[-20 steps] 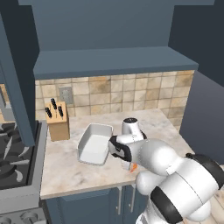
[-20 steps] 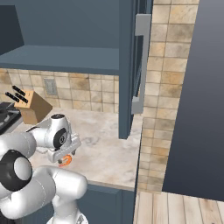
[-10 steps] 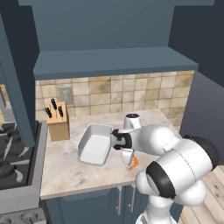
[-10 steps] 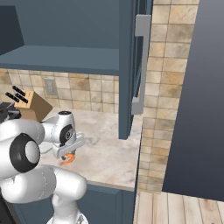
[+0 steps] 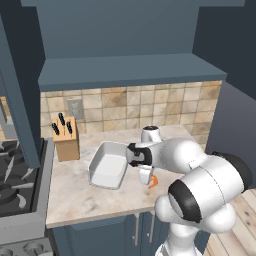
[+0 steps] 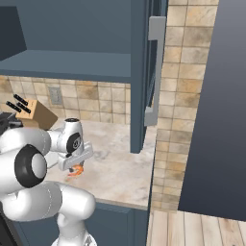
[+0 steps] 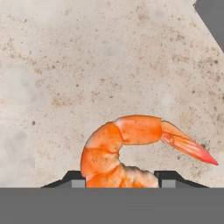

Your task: Retrieve the tupperware from the cabinet, then place the raw meat into the tupperware to avoid contamination.

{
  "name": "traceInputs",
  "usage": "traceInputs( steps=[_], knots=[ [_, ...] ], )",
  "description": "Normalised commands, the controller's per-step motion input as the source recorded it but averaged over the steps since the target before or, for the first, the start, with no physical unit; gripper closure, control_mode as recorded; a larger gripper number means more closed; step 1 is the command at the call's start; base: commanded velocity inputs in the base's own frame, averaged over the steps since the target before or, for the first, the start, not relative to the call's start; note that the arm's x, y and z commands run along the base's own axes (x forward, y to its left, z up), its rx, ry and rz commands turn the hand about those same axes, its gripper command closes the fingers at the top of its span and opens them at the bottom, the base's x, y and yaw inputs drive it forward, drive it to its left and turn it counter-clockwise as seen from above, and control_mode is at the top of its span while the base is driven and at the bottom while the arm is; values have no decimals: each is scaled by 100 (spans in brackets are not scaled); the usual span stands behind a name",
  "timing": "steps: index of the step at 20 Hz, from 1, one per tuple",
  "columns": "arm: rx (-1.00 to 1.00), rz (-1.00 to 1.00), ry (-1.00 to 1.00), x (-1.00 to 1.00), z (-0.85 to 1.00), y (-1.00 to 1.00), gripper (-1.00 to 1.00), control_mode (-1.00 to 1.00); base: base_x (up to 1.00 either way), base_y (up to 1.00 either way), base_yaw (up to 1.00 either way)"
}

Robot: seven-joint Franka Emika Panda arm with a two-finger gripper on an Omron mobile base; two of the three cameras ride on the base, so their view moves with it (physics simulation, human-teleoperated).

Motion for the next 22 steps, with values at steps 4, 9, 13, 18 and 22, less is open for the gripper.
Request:
traceInputs(
  steps=[4, 9, 13, 18, 22],
  knots=[
    [-9, -6, -11, -16, 54, 19, 100, -100, 0, 0, 0],
    [-3, -7, -14, -16, 75, 17, 100, -100, 0, 0, 0],
    [0, -6, -10, -11, 81, 13, 100, -100, 0, 0, 0],
    [0, -8, -19, 2, 64, 30, 100, -100, 0, 0, 0],
    [-3, -9, -34, 8, 48, 43, 100, -100, 0, 0, 0]
  ],
)
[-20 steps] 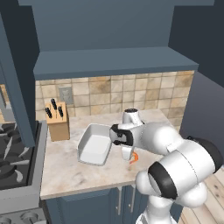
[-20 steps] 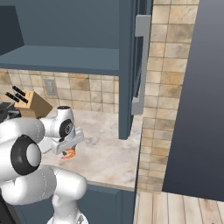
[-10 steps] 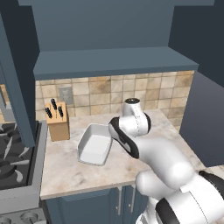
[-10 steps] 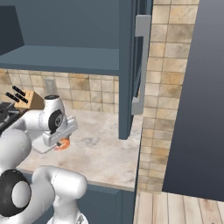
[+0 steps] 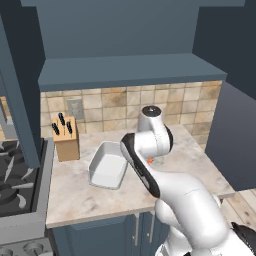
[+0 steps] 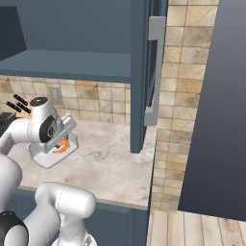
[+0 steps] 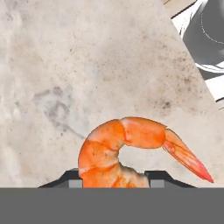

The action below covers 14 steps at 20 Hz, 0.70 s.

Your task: Retrieve the tupperware from the cabinet, then place the raw meat into the tupperware to avoid contamination.

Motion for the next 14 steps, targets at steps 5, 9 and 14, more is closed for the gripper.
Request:
traceInputs(
  steps=[5, 9, 14],
  knots=[
    [-10, -9, -36, 8, 54, 41, 100, -100, 0, 0, 0],
    [-8, -8, -28, 3, 50, 51, 100, -100, 0, 0, 0],
    [-5, -1, -5, 28, -2, 71, 100, -100, 0, 0, 0]
  ],
)
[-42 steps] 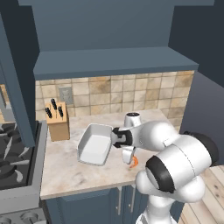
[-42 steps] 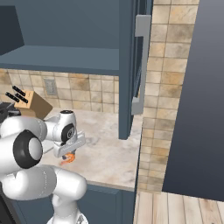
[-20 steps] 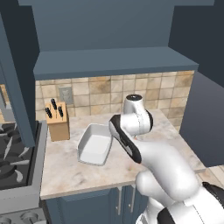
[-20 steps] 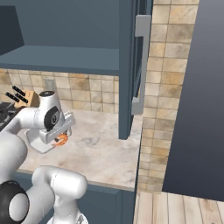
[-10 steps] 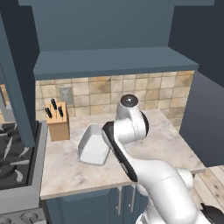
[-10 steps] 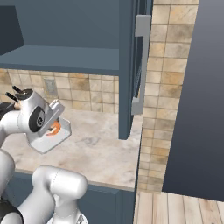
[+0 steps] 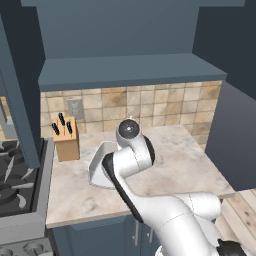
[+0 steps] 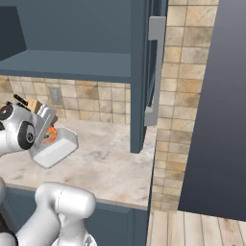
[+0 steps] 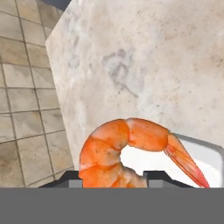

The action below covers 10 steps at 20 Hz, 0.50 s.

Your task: Retrieve the tupperware from the cabinet, then place the raw meat into the tupperware to avoid contamination.

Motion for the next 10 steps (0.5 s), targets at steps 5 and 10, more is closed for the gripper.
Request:
traceInputs(
  steps=[5, 10],
  knots=[
    [-2, -3, 0, 39, -2, 46, 100, -100, 0, 0, 0],
    [0, -2, 1, 45, -15, 23, 100, -100, 0, 0, 0]
  ],
)
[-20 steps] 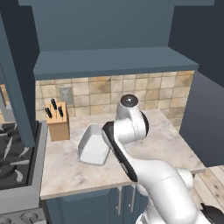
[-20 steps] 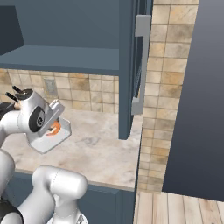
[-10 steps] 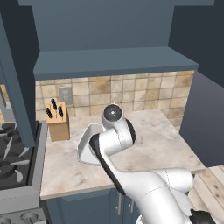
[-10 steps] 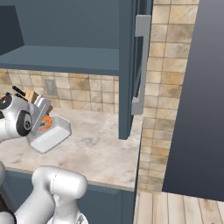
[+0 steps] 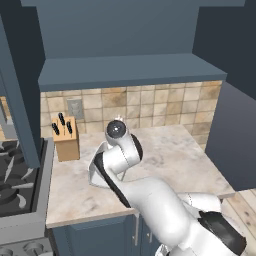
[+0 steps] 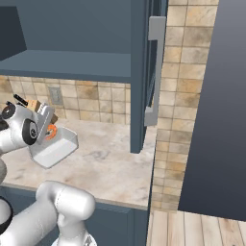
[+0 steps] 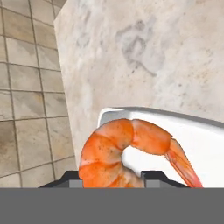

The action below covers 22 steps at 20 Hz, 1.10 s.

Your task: Retrieve the tupperware from the cabinet, then place the raw meat into the tupperware to avoid contamination.

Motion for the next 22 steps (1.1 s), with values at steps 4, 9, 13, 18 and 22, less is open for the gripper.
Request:
traceInputs(
  steps=[4, 9, 13, 18, 22],
  knots=[
    [0, -3, 0, 30, -25, 28, 100, -100, 0, 0, 0],
    [0, -5, 0, 16, -31, 27, 100, -100, 0, 0, 0],
    [0, -6, 6, 20, -42, 23, 100, -100, 0, 0, 0],
    [0, -5, 5, 18, -38, 20, 100, -100, 0, 0, 0],
    [0, -3, 0, 14, -22, 23, 100, -100, 0, 0, 0]
  ],
)
